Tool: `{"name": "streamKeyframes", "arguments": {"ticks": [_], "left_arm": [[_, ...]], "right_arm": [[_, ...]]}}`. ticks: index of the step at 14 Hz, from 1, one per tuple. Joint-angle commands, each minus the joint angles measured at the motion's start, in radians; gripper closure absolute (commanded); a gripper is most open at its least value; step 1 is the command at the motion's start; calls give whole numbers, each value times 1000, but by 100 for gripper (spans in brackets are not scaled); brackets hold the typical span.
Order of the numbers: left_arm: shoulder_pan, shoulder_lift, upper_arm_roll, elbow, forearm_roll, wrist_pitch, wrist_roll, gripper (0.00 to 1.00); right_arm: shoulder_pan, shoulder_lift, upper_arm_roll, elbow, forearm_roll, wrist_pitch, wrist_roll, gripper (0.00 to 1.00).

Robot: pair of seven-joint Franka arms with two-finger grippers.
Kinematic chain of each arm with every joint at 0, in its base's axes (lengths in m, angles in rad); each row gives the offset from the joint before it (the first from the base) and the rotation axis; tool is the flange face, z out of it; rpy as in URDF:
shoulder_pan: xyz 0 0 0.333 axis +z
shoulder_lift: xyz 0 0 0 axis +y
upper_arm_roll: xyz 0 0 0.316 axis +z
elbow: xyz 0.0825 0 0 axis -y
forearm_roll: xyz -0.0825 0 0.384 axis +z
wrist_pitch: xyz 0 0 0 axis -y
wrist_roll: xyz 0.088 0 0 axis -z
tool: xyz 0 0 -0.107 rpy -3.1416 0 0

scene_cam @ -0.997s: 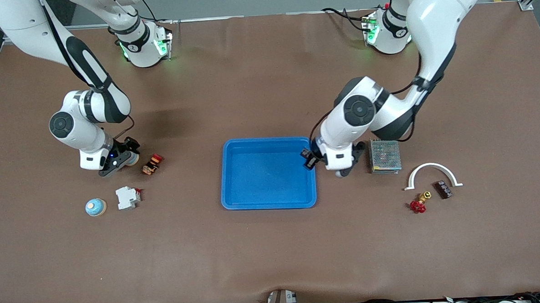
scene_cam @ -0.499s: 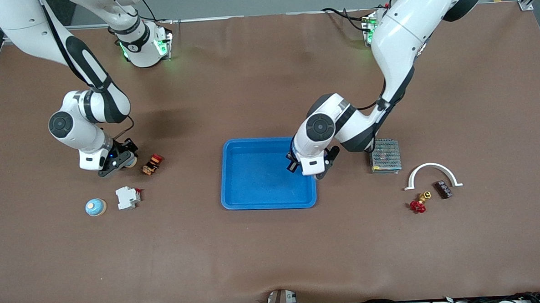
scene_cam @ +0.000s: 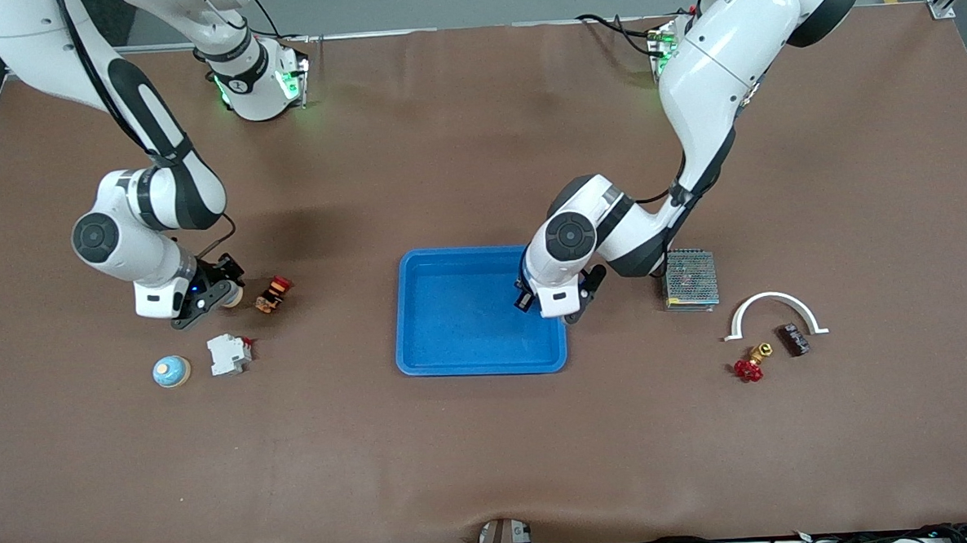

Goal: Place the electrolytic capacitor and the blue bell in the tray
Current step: 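Release the capacitor into the tray while the right gripper carries the bell over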

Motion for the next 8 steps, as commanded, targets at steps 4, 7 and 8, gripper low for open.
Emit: {"name": "streamKeyframes", "arguments": {"ticks": [4, 7, 8], "left_arm": [[68, -126, 10, 27, 30, -61, -20, 0], [169, -173, 6, 76, 29, -160, 107, 0], [192, -184, 7, 83, 30, -176, 146, 0]], "right_arm": [[144, -60, 5, 283, 2, -412, 282, 71], [262, -60, 5, 357, 2, -484, 528, 71], [319, -58, 5, 366, 2, -480, 636, 71]]}}
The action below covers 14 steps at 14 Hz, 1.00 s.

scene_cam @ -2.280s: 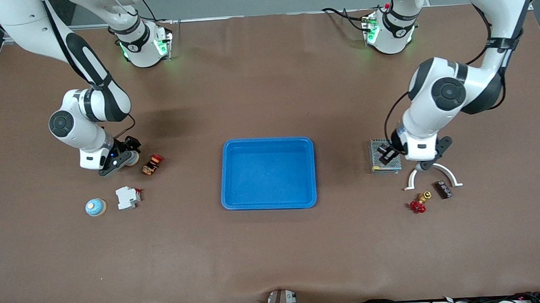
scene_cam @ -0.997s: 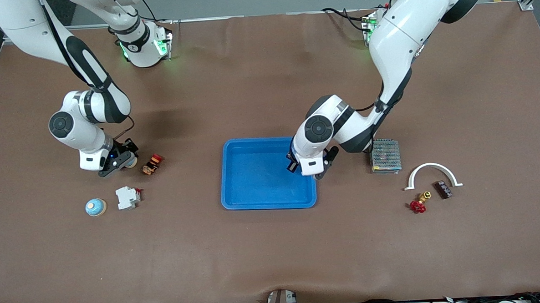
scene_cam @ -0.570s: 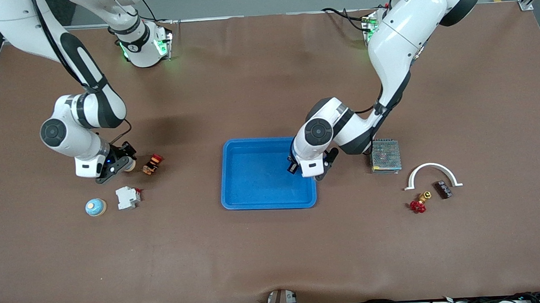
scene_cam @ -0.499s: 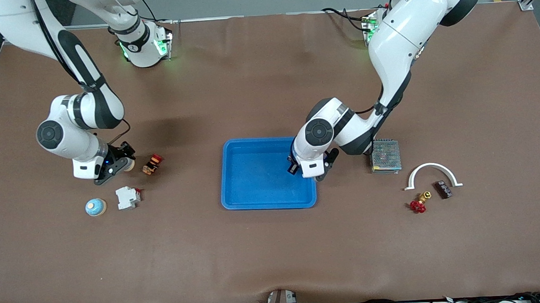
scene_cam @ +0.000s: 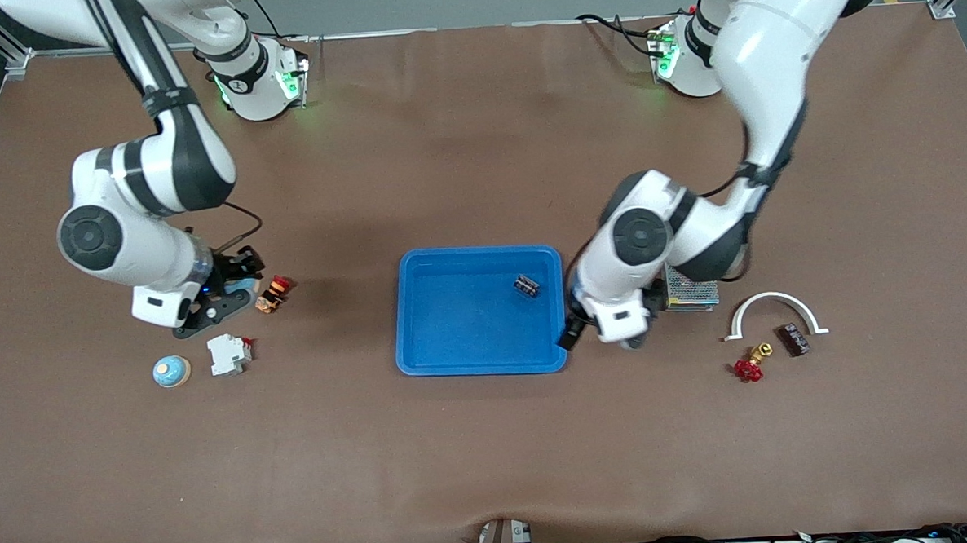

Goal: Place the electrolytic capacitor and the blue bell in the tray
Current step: 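Release the capacitor into the tray while the right gripper carries the bell over, then lower the bell into the tray while the left gripper grasps another capacitor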

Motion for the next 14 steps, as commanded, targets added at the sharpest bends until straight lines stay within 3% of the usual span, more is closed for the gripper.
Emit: {"name": "streamKeyframes", "arguments": {"ticks": [1, 5, 12, 14], "left_arm": [[70, -38, -2, 9, 23, -48, 102, 0], [208, -46, -1, 4, 23, -90, 264, 0], [485, -11, -1, -4, 52, -121, 577, 0], [524, 24, -1, -13, 120, -114, 591, 0]], "right_arm": [[142, 16, -8, 43, 1, -11, 268, 71], [291, 58, -8, 89, 8, 41, 546, 71], [410, 211, -11, 91, 8, 266, 729, 71], [411, 245, -9, 91, 8, 326, 731, 71]]}}
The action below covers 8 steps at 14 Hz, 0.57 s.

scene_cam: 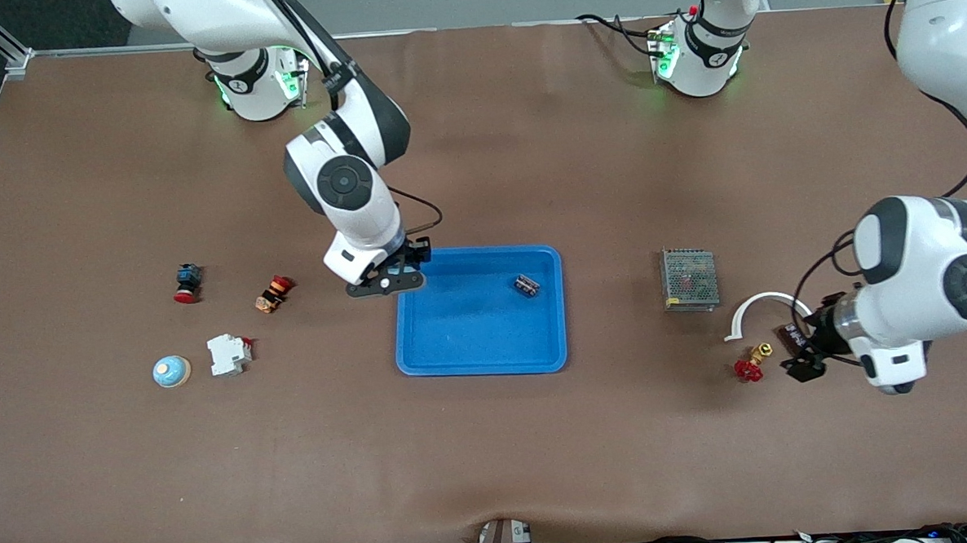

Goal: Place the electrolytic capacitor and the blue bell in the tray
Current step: 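Lower the bell into the tray while the left gripper grasps another capacitor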

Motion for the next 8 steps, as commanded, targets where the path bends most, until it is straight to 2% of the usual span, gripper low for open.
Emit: {"name": "streamKeyframes", "arguments": {"ticks": [1, 2, 8], "left_arm": [[27, 47, -15, -11, 83, 6, 5, 4], [27, 65, -15, -12, 95, 17, 5, 9], [35, 135, -15, -15, 129, 75, 7, 20]], "right_arm": [[14, 51, -12, 32, 7, 48, 21, 71], [15, 65, -12, 33, 7, 67, 29, 71], [68, 143, -15, 56, -10, 120, 85, 70]]}}
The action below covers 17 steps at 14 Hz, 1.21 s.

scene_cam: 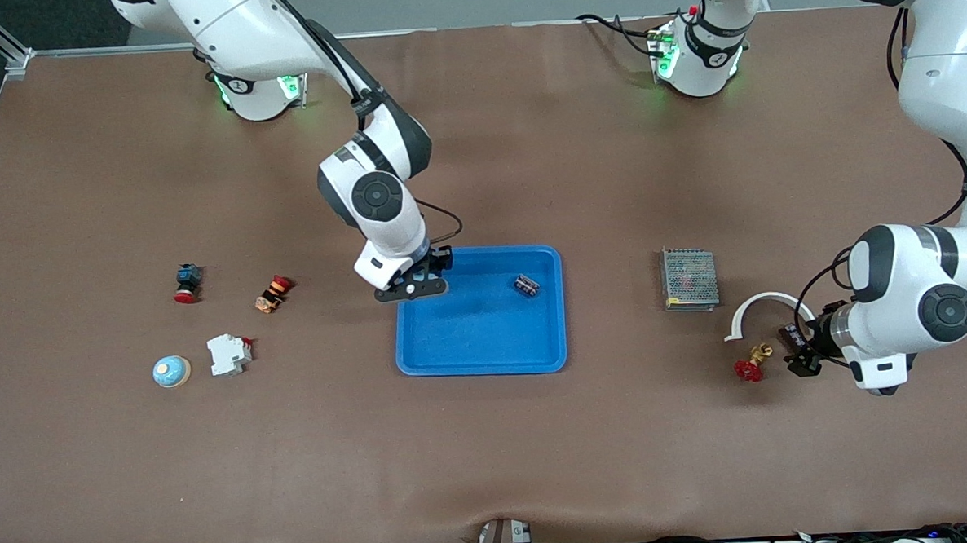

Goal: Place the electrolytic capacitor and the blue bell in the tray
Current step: 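Lower the bell into the tray while the left gripper grasps another capacitor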

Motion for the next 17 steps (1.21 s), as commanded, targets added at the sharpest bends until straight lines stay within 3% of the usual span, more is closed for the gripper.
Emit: {"name": "streamKeyframes", "arguments": {"ticks": [1, 7, 10, 11, 15, 17], "left_arm": [[2, 12, -9, -15, 45, 9, 1, 23], [7, 63, -9, -10, 122, 9, 1, 41], [4, 63, -9, -8, 122, 9, 3, 94], [4, 58, -9, -8, 122, 9, 0, 100], [7, 32, -12, -1, 121, -2, 18, 100], [-5, 29, -13, 22, 119, -2, 15, 100]], "right_arm": [[21, 49, -13, 38, -9, 22, 38, 70], [22, 98, -15, 43, -11, 108, 38, 69], [24, 107, -15, 43, -9, 111, 38, 68], [25, 110, -15, 43, -11, 112, 38, 67], [28, 118, -15, 43, -11, 123, 38, 65], [28, 119, -15, 43, -11, 123, 38, 53]]}}
